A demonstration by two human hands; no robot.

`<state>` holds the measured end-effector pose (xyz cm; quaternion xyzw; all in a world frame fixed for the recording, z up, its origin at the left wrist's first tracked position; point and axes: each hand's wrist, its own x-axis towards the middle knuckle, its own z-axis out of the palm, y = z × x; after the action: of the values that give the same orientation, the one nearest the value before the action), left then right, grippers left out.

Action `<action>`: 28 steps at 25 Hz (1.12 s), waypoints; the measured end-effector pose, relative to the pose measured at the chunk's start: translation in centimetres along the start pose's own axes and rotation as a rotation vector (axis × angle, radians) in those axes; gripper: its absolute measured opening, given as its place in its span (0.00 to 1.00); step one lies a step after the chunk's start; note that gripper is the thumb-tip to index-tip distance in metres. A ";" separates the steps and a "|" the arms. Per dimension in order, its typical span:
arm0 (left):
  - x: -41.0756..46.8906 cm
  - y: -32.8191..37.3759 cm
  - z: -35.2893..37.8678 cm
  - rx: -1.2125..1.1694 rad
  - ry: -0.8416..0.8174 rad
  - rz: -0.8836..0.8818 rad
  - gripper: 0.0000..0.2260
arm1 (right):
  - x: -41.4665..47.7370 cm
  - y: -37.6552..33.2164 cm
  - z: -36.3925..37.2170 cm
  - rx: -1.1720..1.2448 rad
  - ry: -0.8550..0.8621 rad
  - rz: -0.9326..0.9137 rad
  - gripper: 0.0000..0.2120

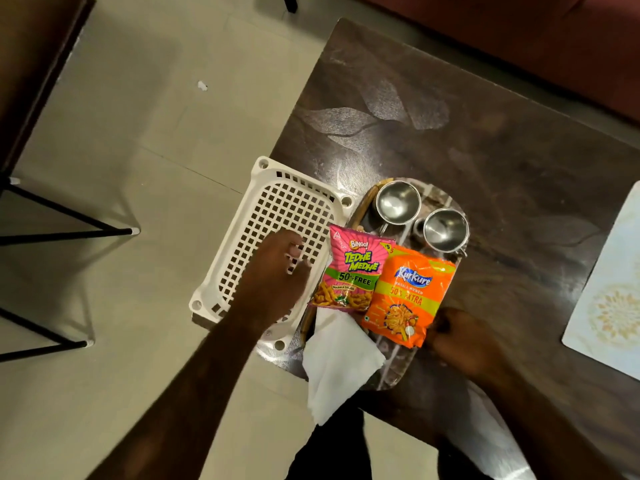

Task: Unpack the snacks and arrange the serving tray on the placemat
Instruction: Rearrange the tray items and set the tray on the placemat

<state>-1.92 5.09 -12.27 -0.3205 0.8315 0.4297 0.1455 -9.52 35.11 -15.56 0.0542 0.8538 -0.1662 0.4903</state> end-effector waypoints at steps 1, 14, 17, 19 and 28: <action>0.0 0.9 1.2 -0.059 -0.095 -0.040 0.17 | -0.3 -0.2 -0.3 0.015 0.039 0.010 0.02; 0.3 2.8 3.9 -0.075 -0.148 0.048 0.14 | -1.6 -3.8 0.3 0.615 0.045 0.092 0.07; 0.0 2.2 2.0 -0.384 -0.189 -0.091 0.13 | -2.4 -4.1 0.6 0.774 0.142 0.093 0.11; 0.0 1.3 -0.1 -0.519 -0.098 -0.155 0.12 | -3.1 -4.6 0.6 0.882 0.110 0.117 0.10; 2.0 -5.1 -7.2 -0.248 0.226 -0.453 0.14 | -2.4 -14.2 3.3 0.671 -0.337 -0.196 0.11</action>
<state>0.20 -3.75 -12.26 -0.5592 0.6909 0.4463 0.1039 -9.15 20.85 -11.78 0.1018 0.6605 -0.4888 0.5608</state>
